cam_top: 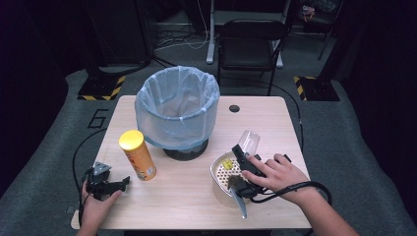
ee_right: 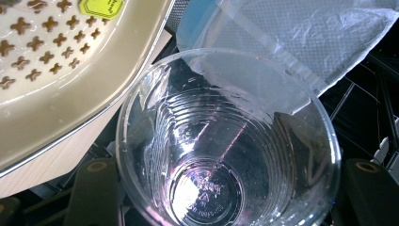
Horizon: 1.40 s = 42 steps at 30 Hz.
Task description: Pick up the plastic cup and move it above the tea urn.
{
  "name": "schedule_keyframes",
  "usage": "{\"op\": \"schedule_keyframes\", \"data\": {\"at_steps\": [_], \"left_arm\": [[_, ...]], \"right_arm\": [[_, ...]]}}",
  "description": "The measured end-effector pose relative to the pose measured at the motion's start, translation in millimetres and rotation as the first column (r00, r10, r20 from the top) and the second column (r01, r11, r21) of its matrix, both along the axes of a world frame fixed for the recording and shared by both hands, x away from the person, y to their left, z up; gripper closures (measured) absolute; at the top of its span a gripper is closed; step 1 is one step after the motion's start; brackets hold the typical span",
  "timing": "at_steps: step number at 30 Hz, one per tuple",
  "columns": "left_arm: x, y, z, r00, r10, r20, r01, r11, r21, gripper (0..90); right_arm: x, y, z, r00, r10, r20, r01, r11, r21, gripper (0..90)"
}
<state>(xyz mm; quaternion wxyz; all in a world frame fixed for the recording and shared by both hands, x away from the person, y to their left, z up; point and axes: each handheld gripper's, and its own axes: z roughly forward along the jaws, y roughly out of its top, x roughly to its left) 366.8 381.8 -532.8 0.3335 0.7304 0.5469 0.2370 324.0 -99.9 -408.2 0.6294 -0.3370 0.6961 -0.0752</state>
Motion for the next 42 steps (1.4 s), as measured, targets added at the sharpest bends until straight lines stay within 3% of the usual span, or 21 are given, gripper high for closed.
{"op": "schedule_keyframes", "data": {"at_steps": [2, 4, 6, 8, 10, 19, 22, 25, 27, 28, 29, 30, 31, 32, 33, 34, 35, 36, 37, 40, 42], "left_arm": [[-0.1, -0.1, 0.2, 1.0, 0.001, -0.003, -0.001, 1.0, 0.0, 8.7], [0.0, -0.1, -0.1, 1.0, 0.001, 0.0, -0.001, 1.0, -0.001, 8.7], [0.0, 0.3, 0.2, 1.0, -0.001, 0.001, 0.001, 1.0, 0.005, 8.8], [0.1, 0.4, 0.2, 1.0, -0.001, 0.002, 0.001, 1.0, 0.007, 8.7], [0.0, 0.3, 0.3, 1.0, -0.001, 0.0, 0.001, 1.0, 0.007, 8.8], [-0.1, 0.2, 0.3, 1.0, -0.001, -0.003, 0.001, 1.0, 0.003, 8.8], [-0.1, 0.3, 0.4, 1.0, 0.0, -0.002, 0.001, 1.0, 0.006, 8.8], [0.1, 0.4, 0.2, 1.0, -0.001, 0.001, 0.001, 1.0, 0.007, 8.7], [0.0, 0.1, 0.1, 1.0, 0.001, 0.001, -0.001, 1.0, 0.003, 8.7], [0.0, 0.1, 0.1, 1.0, 0.001, 0.001, -0.001, 1.0, 0.003, 8.8], [0.1, 0.4, 0.2, 1.0, -0.001, 0.001, 0.001, 1.0, 0.007, 8.8], [0.0, 0.3, 0.3, 1.0, 0.0, -0.001, 0.0, 1.0, 0.006, 8.8], [0.0, 0.3, 0.3, 1.0, 0.0, -0.001, 0.0, 1.0, 0.006, 8.8], [0.0, 0.3, 0.3, 1.0, 0.0, -0.001, 0.0, 1.0, 0.006, 8.7], [0.0, 0.3, 0.3, 1.0, 0.0, -0.001, 0.0, 1.0, 0.006, 8.7], [0.0, 0.2, 0.1, 1.0, -0.001, 0.001, 0.0, 1.0, 0.005, 8.7], [0.0, 0.1, 0.0, 1.0, -0.001, 0.001, 0.001, 1.0, 0.002, 8.7], [0.0, 0.1, 0.0, 1.0, -0.001, 0.001, 0.001, 1.0, 0.002, 8.8], [0.0, 0.3, 0.3, 1.0, -0.002, -0.003, 0.002, 1.0, 0.005, 8.8], [-0.1, 0.0, 0.1, 1.0, 0.0, -0.002, 0.0, 1.0, 0.0, 8.8], [0.0, 0.2, 0.2, 1.0, -0.001, -0.002, 0.001, 1.0, 0.003, 8.7]], "right_arm": [[-0.5, -0.9, -5.2, 0.9997, 0.01, -0.021, -0.008, 0.993, 0.116, 35.1], [-1.5, 0.9, 5.2, 0.9998, 0.011, 0.018, -0.01, 0.999, -0.03, 35.0], [-1.7, 1.0, 6.5, 0.9998, 0.014, 0.012, -0.014, 1.0, -0.027, 34.9], [-1.3, -0.2, 1.2, 0.999, 0.031, -0.033, -0.027, 0.994, 0.111, 34.9], [-1.4, 1.5, 12.1, 0.9995, 0.031, -0.01, -0.031, 0.999, 0.009, 34.8], [0.0, 0.4, 11.8, 0.9984, 0.057, -0.002, -0.057, 0.995, 0.08, 34.8], [1.3, -2.0, 11.2, 0.9977, 0.066, -0.012, -0.063, 0.984, 0.165, 34.7], [1.6, -3.2, 8.2, 0.9973, 0.068, -0.029, -0.055, 0.946, 0.32, 34.5], [2.5, -7.1, 10.3, 0.9941, 0.079, -0.074, -0.03, 0.857, 0.514, 34.3], [2.5, -7.1, 10.3, 0.9941, 0.079, -0.074, -0.03, 0.857, 0.514, 34.3], [3.7, -9.0, 11.8, 0.9901, 0.088, -0.109, -0.006, 0.805, 0.593, 34.3], [8.1, -14.6, 19.2, 0.9798, 0.113, -0.165, 0.04, 0.697, 0.716, 34.2], [8.1, -14.6, 19.2, 0.9798, 0.113, -0.165, 0.04, 0.697, 0.716, 34.2], [13.1, -21.5, 24.8, 0.9606, 0.149, -0.234, 0.103, 0.59, 0.801, 34.0], [14.7, -24.2, 26.4, 0.954, 0.165, -0.25, 0.123, 0.546, 0.829, 33.9], [17.7, -28.5, 28.7, 0.936, 0.199, -0.29, 0.169, 0.469, 0.867, 33.8], [19.5, -30.9, 30.3, 0.921, 0.224, -0.319, 0.201, 0.427, 0.882, 33.8], [19.5, -30.9, 30.3, 0.921, 0.224, -0.319, 0.201, 0.427, 0.882, 33.8], [23.7, -37.7, 34.7, 0.8818, 0.29, -0.372, 0.282, 0.309, 0.908, 33.8], [29.6, -44.5, 40.6, 0.8317, 0.356, -0.426, 0.369, 0.219, 0.903, 33.6], [36.0, -50.3, 45.5, 0.7597, 0.433, -0.485, 0.472, 0.146, 0.869, 33.3]]}}
